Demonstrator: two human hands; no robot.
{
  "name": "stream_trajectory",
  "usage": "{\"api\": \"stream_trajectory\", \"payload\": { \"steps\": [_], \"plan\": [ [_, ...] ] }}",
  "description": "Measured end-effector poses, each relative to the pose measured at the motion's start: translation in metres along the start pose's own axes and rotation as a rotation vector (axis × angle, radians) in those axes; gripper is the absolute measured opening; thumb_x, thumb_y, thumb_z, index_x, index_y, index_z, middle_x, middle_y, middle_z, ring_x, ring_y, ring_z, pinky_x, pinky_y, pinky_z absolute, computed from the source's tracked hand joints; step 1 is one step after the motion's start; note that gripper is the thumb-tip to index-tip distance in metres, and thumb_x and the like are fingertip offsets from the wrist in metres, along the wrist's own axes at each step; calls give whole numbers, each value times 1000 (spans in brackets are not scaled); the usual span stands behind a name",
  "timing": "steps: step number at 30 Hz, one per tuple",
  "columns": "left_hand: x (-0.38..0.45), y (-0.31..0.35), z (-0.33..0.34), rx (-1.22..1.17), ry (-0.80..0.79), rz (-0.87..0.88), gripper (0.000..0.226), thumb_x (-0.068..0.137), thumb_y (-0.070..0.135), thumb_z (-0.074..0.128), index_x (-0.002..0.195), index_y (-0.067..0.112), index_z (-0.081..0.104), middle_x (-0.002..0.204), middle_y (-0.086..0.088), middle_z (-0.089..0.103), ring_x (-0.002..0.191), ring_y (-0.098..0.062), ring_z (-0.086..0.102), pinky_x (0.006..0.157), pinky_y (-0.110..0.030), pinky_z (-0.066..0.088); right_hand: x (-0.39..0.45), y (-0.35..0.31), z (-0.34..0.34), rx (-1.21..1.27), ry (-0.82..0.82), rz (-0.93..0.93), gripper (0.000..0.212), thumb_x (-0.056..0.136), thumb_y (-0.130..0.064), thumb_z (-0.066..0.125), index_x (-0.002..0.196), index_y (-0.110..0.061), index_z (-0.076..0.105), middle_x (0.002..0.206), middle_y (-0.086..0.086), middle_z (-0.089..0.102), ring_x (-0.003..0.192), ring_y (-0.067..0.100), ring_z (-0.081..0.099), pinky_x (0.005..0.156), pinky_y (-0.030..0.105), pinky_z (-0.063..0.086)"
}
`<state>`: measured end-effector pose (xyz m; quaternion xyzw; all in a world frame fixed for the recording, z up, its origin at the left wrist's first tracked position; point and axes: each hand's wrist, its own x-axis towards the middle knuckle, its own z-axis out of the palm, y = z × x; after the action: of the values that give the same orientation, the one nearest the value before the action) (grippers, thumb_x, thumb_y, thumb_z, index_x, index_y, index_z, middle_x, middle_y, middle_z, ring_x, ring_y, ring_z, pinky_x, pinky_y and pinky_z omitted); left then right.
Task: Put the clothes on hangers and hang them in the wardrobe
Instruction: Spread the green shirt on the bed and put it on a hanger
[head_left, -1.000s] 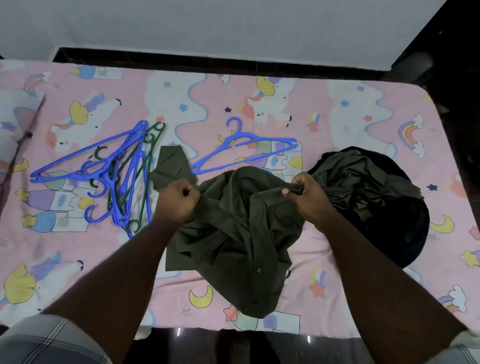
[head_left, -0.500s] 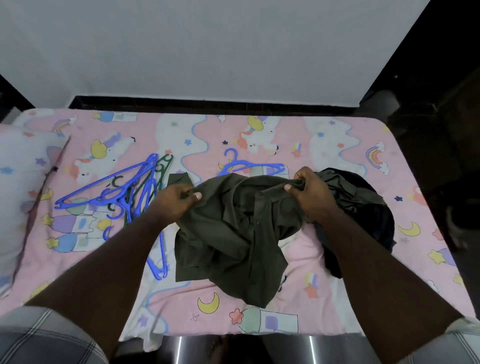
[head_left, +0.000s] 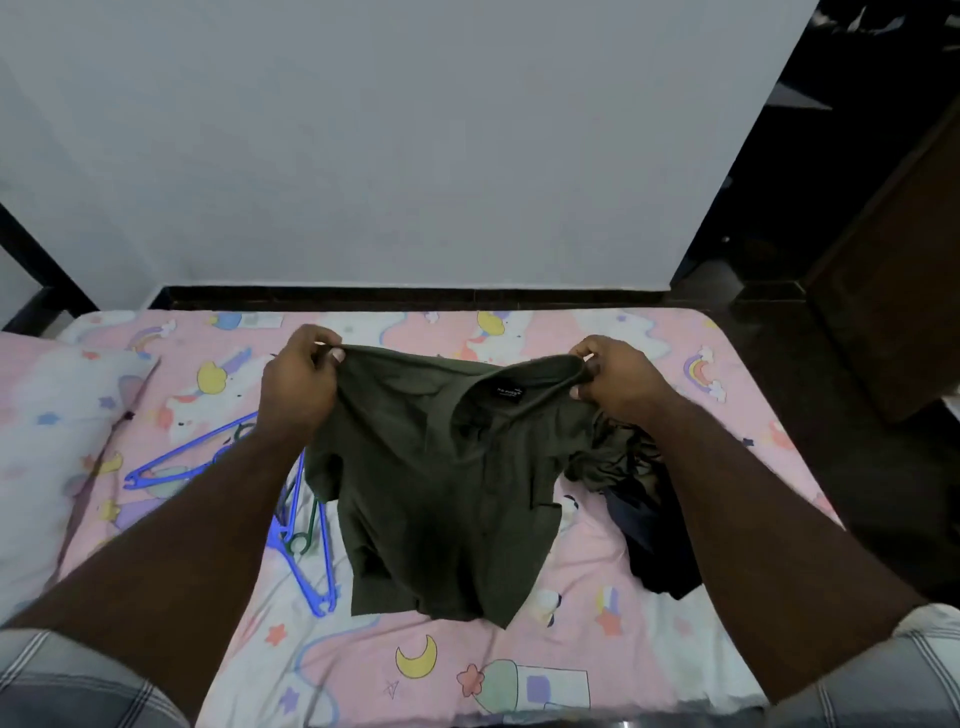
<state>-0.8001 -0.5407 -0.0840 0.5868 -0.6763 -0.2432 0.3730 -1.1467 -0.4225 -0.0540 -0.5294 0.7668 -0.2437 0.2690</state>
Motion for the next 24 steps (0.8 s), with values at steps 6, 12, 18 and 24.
{"api": "stream_trajectory", "payload": {
  "steps": [6, 12, 18, 24],
  "plan": [
    [15, 37, -30, -55, 161, 12, 13, 100, 19, 53, 108, 15, 63, 95, 2, 63, 87, -16, 53, 76, -23, 33, -1, -37, -30, 123, 260, -124, 31, 82, -3, 68, 100, -28, 63, 85, -10, 69, 79, 9, 66, 72, 24, 50],
    [28, 71, -45, -120, 156, 9, 17, 103, 24, 47, 112, 14, 57, 102, 0, 60, 93, -19, 52, 81, -26, 34, -13, -38, -22, -42, 181, -132, 40, 82, -5, 67, 119, -20, 60, 82, -8, 63, 87, 21, 64, 57, 11, 37],
    [31, 74, -70, -66, 86, 159, 10, 103, 24, 49, 113, 20, 48, 96, 1, 61, 84, -24, 54, 76, -33, 37, -17, -75, -65, -27, 622, -198, 27, 88, -10, 50, 105, -19, 69, 99, 4, 74, 97, 27, 66, 81, 31, 47],
    [38, 82, -78, 88, 85, 454, 19, 94, 38, 66, 104, 24, 60, 101, -2, 58, 96, -9, 49, 82, -27, 39, -18, -97, -89, 27, 700, -268, 22, 96, -20, 48, 113, -19, 62, 85, -2, 61, 87, 24, 61, 74, 31, 41]
  ]
}}
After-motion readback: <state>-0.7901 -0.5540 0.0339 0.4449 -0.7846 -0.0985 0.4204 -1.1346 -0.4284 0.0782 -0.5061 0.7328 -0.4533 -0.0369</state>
